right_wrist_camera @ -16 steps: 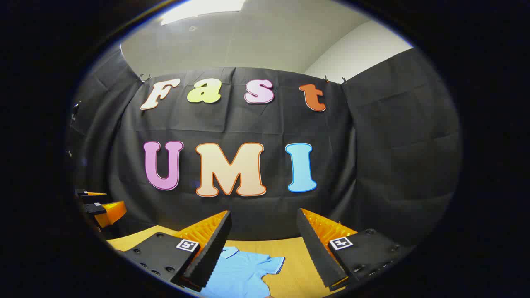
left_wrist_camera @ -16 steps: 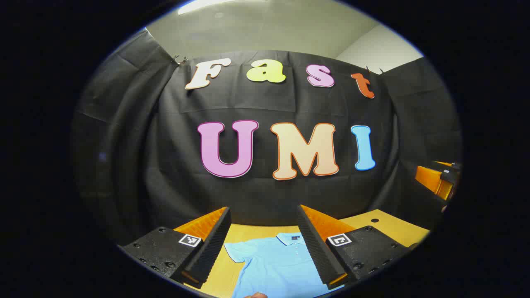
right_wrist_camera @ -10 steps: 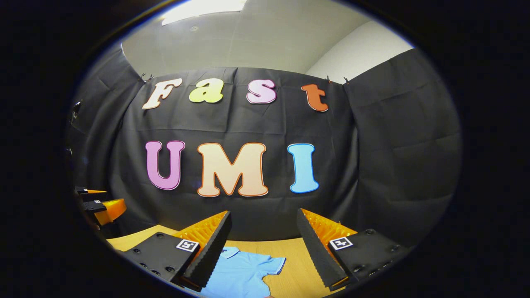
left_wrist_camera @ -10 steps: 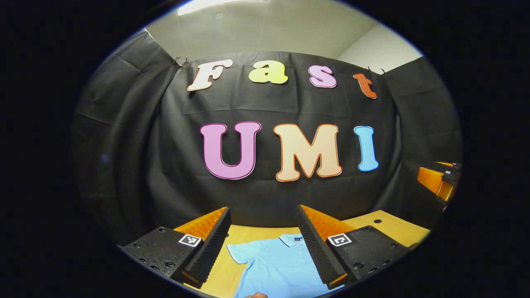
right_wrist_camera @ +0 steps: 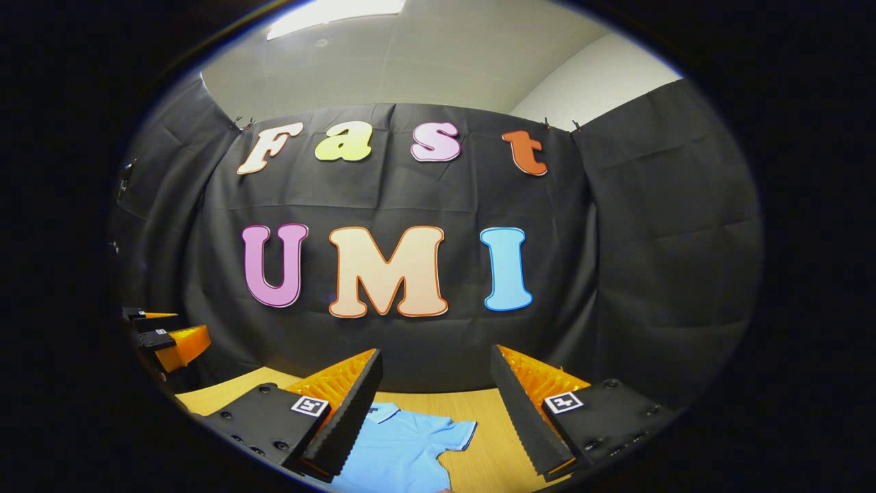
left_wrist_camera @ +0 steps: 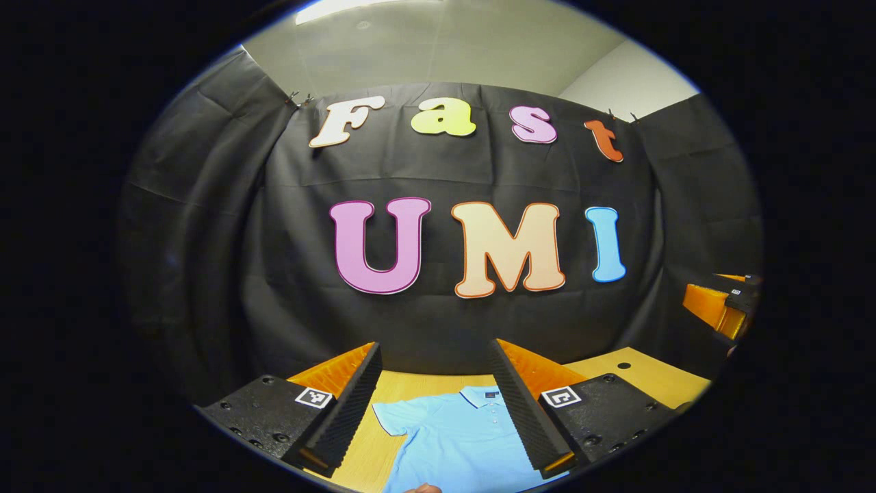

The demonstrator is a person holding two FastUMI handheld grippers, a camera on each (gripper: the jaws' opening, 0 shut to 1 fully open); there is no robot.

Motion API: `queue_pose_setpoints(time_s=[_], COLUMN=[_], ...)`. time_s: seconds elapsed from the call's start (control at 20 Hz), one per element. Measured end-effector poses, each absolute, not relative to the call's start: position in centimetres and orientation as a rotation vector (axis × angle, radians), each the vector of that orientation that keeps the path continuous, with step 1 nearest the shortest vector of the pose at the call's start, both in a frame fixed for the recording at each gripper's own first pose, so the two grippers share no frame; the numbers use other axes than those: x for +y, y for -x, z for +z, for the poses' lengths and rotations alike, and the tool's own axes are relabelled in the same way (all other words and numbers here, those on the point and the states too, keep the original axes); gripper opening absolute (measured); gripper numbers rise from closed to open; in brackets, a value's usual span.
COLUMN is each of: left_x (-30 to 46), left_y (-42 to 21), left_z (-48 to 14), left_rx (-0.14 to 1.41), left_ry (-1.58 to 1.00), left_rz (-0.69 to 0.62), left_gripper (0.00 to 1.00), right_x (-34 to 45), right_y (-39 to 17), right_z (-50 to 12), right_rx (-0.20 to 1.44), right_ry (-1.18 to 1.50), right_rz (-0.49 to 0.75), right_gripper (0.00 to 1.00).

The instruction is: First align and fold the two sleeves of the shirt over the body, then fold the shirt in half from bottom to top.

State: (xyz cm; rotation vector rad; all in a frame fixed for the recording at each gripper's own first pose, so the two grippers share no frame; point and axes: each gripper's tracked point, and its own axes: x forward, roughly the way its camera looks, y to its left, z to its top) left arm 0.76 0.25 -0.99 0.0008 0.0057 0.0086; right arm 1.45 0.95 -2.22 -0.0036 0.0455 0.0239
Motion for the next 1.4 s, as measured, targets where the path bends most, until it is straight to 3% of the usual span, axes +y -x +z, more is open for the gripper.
queue_pose_setpoints(time_s=[0.65,1.4], left_x=[1.8,2.8], left_y=[-3.3,-6.7], left_z=[-1.9,-3.5], left_rx=[0.014,0.037], left_ry=[-0.008,-0.034], left_rz=[0.020,0.029], left_gripper=[0.94,0.94], right_x=[0.9,-3.2], right_y=[-8.7,-17.2], right_z=[-7.9,-22.4], right_rx=[0.131,0.359], right_ry=[0.031,0.128], right_rz=[0.026,-0.049], right_gripper=[0.98,0.99])
